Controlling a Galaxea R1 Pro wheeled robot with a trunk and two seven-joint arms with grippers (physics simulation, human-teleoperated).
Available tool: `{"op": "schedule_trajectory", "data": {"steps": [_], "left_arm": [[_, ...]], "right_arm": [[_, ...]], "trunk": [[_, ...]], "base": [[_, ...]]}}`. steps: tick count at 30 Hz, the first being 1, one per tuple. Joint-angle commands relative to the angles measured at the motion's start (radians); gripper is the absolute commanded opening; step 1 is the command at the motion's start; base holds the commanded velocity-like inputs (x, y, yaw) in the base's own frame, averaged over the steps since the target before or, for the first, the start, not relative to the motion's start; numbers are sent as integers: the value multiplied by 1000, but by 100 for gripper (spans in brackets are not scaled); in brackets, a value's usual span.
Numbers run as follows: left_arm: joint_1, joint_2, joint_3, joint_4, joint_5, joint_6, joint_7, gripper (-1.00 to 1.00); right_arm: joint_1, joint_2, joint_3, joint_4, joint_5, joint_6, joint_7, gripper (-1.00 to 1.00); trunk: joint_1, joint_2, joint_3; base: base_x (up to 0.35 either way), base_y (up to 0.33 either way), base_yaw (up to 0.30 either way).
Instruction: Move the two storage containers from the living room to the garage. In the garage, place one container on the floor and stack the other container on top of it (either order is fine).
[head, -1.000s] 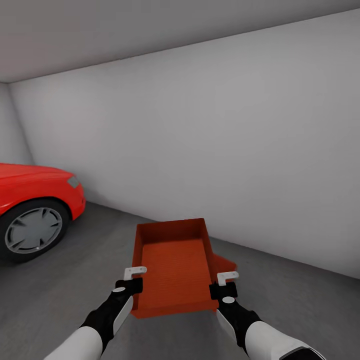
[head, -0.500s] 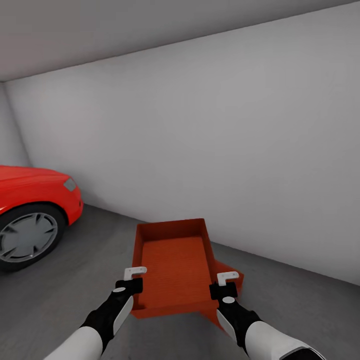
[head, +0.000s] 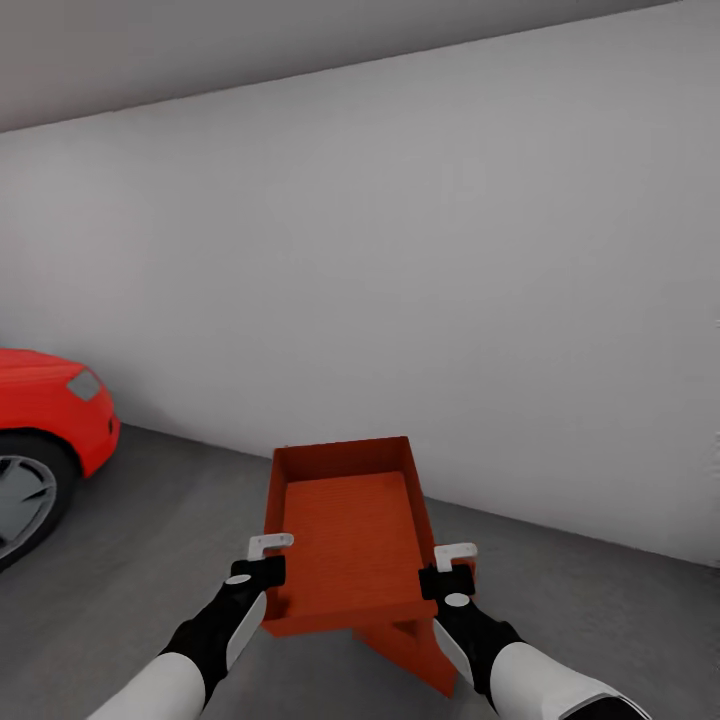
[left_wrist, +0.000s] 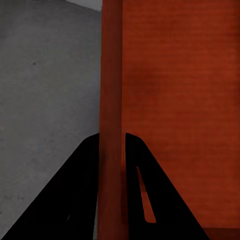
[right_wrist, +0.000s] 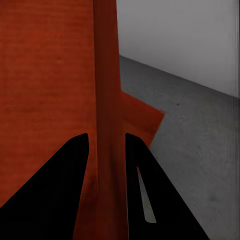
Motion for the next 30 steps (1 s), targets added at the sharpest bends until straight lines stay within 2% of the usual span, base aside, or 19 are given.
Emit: {"op": "schedule_trajectory", "data": {"steps": [1, 30], "left_arm": [[-1, -18, 11, -26, 46, 7, 56, -100], [-1, -17, 11, -27, 46, 6, 56, -100]], "right_arm": [[-1, 39, -27, 4, -15, -9, 1, -100], [-1, 39, -27, 4, -15, -7, 2, -100]], "trunk": [[1, -1, -2], [1, -1, -2]], "base": [[322, 82, -286], [322, 82, -287]]}}
